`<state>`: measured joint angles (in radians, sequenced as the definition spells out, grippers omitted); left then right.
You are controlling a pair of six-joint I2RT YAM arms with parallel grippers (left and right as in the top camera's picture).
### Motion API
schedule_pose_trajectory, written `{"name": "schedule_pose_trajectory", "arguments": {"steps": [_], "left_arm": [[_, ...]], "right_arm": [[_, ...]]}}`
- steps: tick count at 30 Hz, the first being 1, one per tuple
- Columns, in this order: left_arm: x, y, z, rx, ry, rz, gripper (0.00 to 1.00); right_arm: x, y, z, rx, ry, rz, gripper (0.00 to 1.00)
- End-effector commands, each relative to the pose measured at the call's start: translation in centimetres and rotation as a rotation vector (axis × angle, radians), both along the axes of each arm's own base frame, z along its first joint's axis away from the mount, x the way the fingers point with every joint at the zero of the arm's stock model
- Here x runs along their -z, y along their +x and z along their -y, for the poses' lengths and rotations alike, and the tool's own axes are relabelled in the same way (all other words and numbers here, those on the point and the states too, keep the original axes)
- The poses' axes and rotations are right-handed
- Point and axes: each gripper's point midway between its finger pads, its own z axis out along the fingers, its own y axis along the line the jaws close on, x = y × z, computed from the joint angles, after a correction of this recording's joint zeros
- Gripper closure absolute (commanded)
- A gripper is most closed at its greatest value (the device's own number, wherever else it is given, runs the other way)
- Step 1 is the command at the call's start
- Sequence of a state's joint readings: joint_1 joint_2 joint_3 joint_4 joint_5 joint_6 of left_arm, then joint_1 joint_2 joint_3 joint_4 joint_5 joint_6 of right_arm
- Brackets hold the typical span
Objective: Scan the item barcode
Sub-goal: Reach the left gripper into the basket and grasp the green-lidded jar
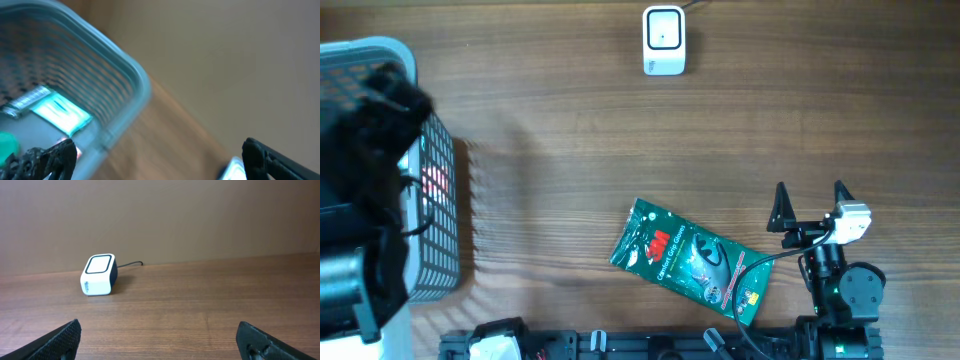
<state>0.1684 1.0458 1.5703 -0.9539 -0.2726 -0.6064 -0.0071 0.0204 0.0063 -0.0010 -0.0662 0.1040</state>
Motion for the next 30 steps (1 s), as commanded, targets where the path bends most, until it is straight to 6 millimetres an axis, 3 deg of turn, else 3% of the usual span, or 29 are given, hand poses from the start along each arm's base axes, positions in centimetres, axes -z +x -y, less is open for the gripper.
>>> {"name": "schedule_pose_trajectory", "arguments": {"steps": [1, 4, 7, 10, 16, 22, 24, 27, 30], "left_arm": [[1.5, -1.9, -6.1, -0.267, -0.17, -0.026, 0.0], [6.7, -1.8, -9.3, -0.328, -0.36, -0.16, 0.0], [11.6, -1.3, -11.1, -0.349, -0.463, -0.319, 0.0], [16.7, -3.7, -11.7, -0.579, -0.608, -0.501, 0.01], [20.6, -6.4, -10.9, -1.097, -0.9, -0.422, 0.0], [24.6, -8.7, -10.2, -1.528, -1.02, -0.268, 0.0], [24.6, -8.6, -11.2, -1.372, -0.913, -0.369, 0.0], [23.3, -3.1, -14.9, -0.692, -0.539, -0.549, 0.0], [23.0, -2.2, -15.4, -0.397, -0.324, -0.702, 0.0]], "right_arm": [[-0.2, 0.0, 0.1, 0.007, 0.003, 0.007, 0.0], [-0.2, 0.0, 0.1, 0.007, 0.003, 0.007, 0.0], [-0.2, 0.0, 0.1, 0.007, 0.003, 0.007, 0.0], [-0.2, 0.0, 0.1, 0.007, 0.003, 0.007, 0.0], [-0.2, 0.0, 0.1, 0.007, 0.003, 0.007, 0.0], [-0.2, 0.0, 0.1, 0.007, 0.003, 0.007, 0.01], [-0.2, 0.0, 0.1, 0.007, 0.003, 0.007, 0.0], [-0.2, 0.0, 0.1, 0.007, 0.003, 0.007, 0.0], [-0.2, 0.0, 0.1, 0.007, 0.003, 0.007, 0.0]]}}
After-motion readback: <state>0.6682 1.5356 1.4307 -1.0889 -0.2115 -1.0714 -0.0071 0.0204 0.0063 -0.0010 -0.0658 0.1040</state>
